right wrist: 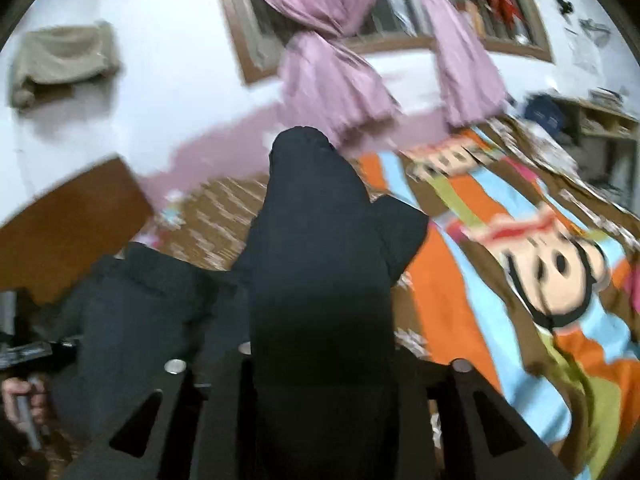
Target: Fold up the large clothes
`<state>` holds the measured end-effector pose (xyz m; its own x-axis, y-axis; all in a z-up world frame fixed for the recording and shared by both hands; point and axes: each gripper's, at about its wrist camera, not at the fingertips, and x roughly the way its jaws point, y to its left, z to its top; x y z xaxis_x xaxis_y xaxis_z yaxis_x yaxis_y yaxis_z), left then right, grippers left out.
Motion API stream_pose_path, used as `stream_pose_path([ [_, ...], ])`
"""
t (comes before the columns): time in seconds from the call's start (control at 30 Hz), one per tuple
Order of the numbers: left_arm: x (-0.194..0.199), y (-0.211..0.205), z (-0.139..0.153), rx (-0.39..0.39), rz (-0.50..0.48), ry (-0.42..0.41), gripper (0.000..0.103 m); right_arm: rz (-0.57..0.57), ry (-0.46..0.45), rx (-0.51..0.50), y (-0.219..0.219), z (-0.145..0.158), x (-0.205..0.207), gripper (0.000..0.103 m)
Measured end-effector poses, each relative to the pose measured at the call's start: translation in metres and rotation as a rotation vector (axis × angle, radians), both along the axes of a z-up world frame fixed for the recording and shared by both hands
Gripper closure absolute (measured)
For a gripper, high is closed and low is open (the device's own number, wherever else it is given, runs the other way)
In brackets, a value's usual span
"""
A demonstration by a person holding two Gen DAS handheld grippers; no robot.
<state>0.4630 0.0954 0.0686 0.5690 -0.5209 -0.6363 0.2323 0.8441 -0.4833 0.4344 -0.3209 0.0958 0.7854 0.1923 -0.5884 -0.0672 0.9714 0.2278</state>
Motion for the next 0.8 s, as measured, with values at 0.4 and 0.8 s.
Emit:
stream_pose_path([
  [0.4, -0.023, 0.005, 0.009, 0.183, 0.21, 0.042, 0.034, -0.042, 0.007, -0.124, 0.0, -0.001, -0.021, 0.006],
  [0.8, -0.114, -0.052, 0.092, 0.357, 0.279, -0.298, 0.002, 0.064, -0.157, -0.283, 0.042, 0.045, -0.084, 0.0],
])
